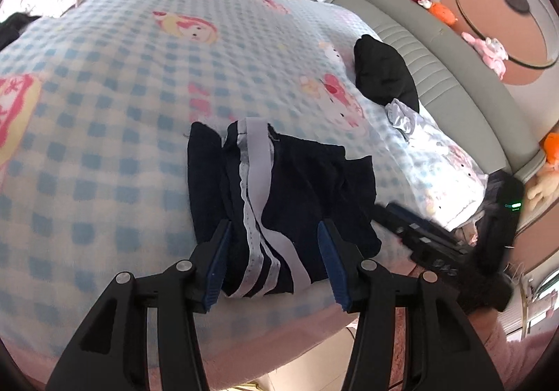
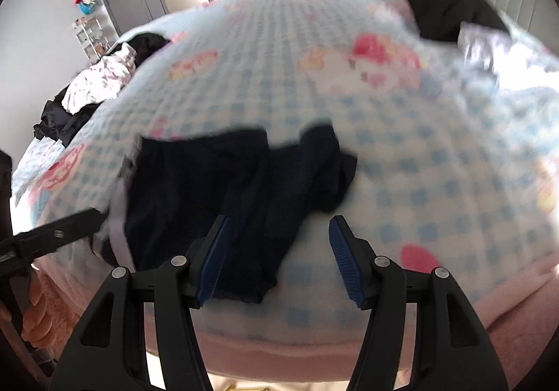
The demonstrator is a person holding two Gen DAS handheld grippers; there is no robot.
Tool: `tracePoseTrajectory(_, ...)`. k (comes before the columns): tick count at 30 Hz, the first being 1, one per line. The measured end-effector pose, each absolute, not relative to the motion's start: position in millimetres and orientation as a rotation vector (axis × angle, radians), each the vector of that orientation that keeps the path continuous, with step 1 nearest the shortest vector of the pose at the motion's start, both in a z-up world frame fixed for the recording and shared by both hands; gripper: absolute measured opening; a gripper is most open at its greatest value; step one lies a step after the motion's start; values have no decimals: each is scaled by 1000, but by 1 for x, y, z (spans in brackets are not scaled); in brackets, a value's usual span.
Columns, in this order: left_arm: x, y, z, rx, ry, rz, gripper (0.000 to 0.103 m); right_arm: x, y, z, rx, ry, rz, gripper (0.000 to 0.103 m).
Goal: Fold clothes
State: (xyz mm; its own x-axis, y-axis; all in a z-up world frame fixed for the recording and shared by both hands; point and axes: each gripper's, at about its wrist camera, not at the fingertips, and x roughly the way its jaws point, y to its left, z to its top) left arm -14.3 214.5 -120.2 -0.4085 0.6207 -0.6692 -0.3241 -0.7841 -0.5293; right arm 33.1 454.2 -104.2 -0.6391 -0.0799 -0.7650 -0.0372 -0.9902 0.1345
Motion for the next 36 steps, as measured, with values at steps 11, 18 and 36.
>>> tracePoseTrajectory(11, -9, 217, -140, -1448, -233, 2138, 24, 15, 426, -127, 1452, -55, -2645, 59)
tracePoseTrajectory(18, 5, 211, -131, -1475, -131, 2152, 21, 11, 434, -138, 1488, -69, -2679, 58)
tracePoseTrajectory(36, -17, 256, -125, -1382, -9, 2189, 25, 42, 470, -127, 1440, -190, -2676, 59)
